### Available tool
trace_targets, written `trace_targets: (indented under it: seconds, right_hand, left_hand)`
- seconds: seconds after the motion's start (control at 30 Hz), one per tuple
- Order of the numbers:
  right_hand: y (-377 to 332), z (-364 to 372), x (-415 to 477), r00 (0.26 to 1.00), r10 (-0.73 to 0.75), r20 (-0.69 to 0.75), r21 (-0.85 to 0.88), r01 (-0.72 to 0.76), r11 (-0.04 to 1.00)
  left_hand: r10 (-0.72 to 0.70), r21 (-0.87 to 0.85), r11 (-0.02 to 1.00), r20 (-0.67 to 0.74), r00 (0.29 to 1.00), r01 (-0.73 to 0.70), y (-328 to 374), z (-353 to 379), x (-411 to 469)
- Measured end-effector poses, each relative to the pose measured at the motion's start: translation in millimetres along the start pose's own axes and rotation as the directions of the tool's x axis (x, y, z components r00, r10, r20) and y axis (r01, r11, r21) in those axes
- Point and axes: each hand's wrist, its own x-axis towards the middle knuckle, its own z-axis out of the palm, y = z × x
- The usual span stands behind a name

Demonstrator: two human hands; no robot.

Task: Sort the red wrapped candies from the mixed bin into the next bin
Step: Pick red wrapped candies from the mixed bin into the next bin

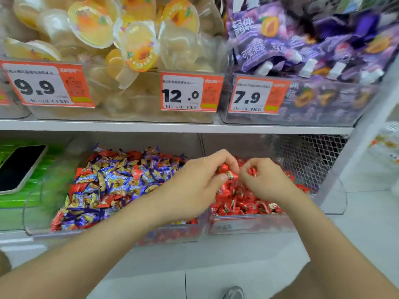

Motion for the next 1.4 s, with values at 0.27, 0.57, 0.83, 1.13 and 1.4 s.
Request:
trace_targets:
  seconds: [0.27,0.57,0.83,1.13,1.4]
  right_hand:
    - [39,-19,17,0.997,0.071,-0.001,0.400,-0.065,0.914]
    - [30,-11,8,0.941,-0.283,0.183,0.004,0.287,0.958]
    - [-79,48,-30,0.867,-0.489,-0.098,0.071,0.496,0.865]
    - [-154,115,-2,0.773,-0.500,0.390,-0.305,0.621,0.722]
    - [-195,150,31,0.836,-0.418,0.355,-0.251,0.516,0.819]
  left_hand:
    - [-0.184,0.378,0.926,0.422,0.888,0.012,-9,49,86]
    - [-0.041,0.219,0.976,0.152,0.988,0.007,-15,18,65]
    - [-0.072,0.285,0.946,-0.274,0.959,0.153,-46,-23,-12]
    - [-0.826,0.635,0.282,-0.221,0.519,0.719,-104,-83,-77]
    - [-0.888,0.586,0.423,0.115,0.446,0.691,-135,-120,-59]
